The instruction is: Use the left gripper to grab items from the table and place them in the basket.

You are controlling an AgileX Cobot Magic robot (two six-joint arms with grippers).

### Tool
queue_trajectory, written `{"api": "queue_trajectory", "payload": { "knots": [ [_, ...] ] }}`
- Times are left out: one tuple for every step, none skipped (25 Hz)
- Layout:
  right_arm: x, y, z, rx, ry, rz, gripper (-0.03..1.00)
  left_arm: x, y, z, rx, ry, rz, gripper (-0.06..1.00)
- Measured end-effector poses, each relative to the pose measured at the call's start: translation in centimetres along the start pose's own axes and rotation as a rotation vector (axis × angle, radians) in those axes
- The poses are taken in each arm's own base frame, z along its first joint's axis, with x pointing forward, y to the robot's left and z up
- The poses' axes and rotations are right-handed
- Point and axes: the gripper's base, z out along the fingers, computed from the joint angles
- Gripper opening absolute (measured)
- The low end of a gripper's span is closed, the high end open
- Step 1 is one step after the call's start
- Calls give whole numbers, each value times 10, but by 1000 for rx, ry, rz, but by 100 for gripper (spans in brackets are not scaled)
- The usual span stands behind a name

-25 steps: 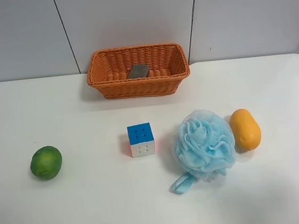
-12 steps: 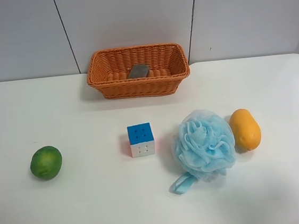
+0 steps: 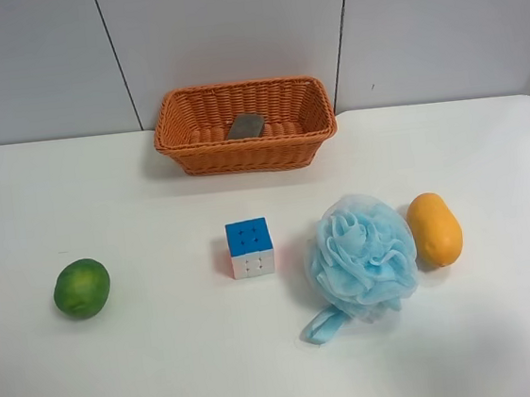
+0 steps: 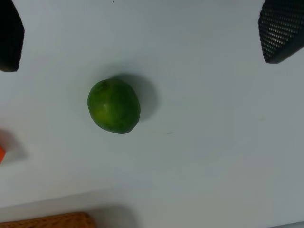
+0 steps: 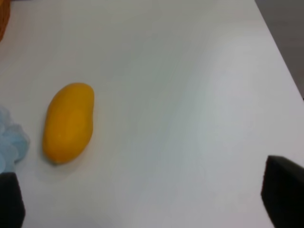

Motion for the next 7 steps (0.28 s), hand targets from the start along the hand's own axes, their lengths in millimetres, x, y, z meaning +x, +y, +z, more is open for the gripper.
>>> {"api": "queue_trajectory", "payload": {
  "knots": [
    [0, 0, 0, 0, 0, 0, 99, 0, 0, 0, 0, 0, 0, 99],
    [0, 0, 0, 0, 0, 0, 99, 0, 0, 0, 0, 0, 0, 99],
    [0, 0, 0, 0, 0, 0, 99, 0, 0, 0, 0, 0, 0, 99],
    [0, 0, 0, 0, 0, 0, 99, 0, 0, 0, 0, 0, 0, 99],
    [0, 0, 0, 0, 0, 0, 99, 0, 0, 0, 0, 0, 0, 99],
    [0, 0, 0, 0, 0, 0, 99, 0, 0, 0, 0, 0, 0, 99],
    [0, 0, 0, 0, 0, 0, 99, 0, 0, 0, 0, 0, 0, 99]
  ]
}}
